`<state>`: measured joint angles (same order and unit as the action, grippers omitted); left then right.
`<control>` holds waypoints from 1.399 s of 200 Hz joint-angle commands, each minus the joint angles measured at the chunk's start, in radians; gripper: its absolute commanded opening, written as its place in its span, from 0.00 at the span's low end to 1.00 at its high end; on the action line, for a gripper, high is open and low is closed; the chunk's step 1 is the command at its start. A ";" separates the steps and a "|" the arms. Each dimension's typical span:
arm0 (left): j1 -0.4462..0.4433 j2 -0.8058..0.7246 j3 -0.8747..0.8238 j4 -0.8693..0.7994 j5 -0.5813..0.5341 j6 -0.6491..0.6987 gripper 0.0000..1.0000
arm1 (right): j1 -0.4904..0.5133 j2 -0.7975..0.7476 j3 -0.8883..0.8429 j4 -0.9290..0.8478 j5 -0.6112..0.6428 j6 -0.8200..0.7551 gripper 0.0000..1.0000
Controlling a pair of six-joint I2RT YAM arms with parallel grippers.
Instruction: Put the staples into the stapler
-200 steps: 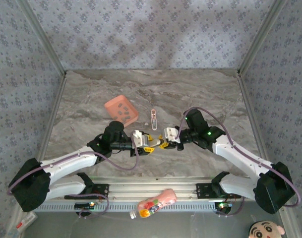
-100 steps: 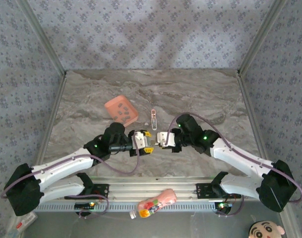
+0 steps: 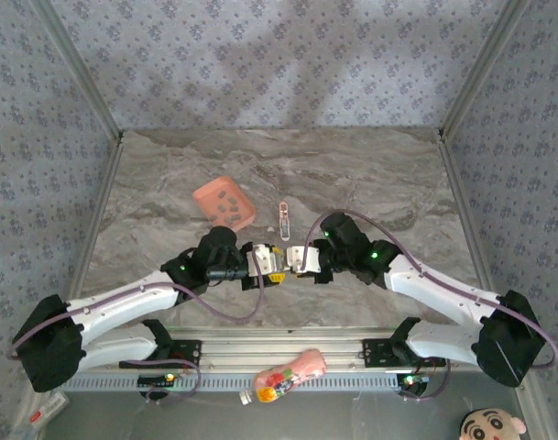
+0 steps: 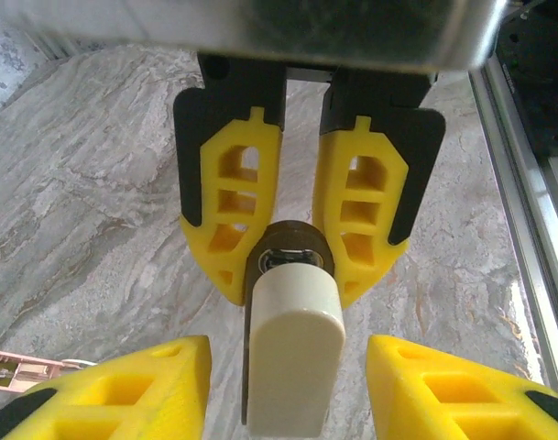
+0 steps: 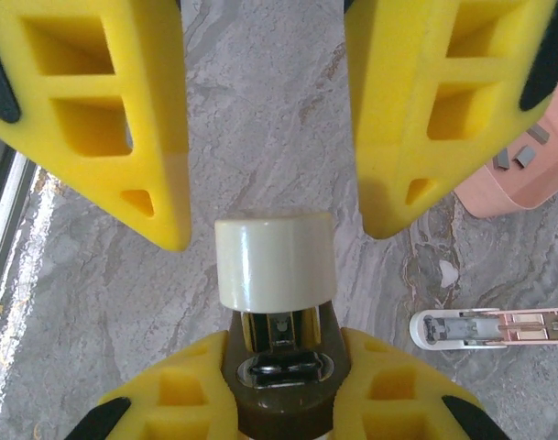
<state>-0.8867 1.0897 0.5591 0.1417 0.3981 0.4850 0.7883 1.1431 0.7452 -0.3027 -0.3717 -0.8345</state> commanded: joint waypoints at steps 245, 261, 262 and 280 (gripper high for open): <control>-0.015 0.040 0.040 0.006 0.013 0.016 0.17 | -0.076 -0.217 -0.331 0.625 -0.098 1.020 0.60; -0.014 0.035 0.032 0.008 0.013 0.009 0.17 | -0.078 -0.187 -0.329 0.627 -0.082 1.133 0.60; -0.014 0.035 0.032 0.008 0.013 0.008 0.17 | -0.079 -0.186 -0.328 0.624 -0.081 1.138 0.60; -0.015 0.026 0.025 0.010 0.010 0.004 0.17 | -0.090 -0.153 -0.303 0.572 -0.095 1.215 0.59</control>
<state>-0.8932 1.1286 0.5758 0.1497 0.4068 0.4889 0.7128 0.9604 0.4232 0.2218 -0.4603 0.1410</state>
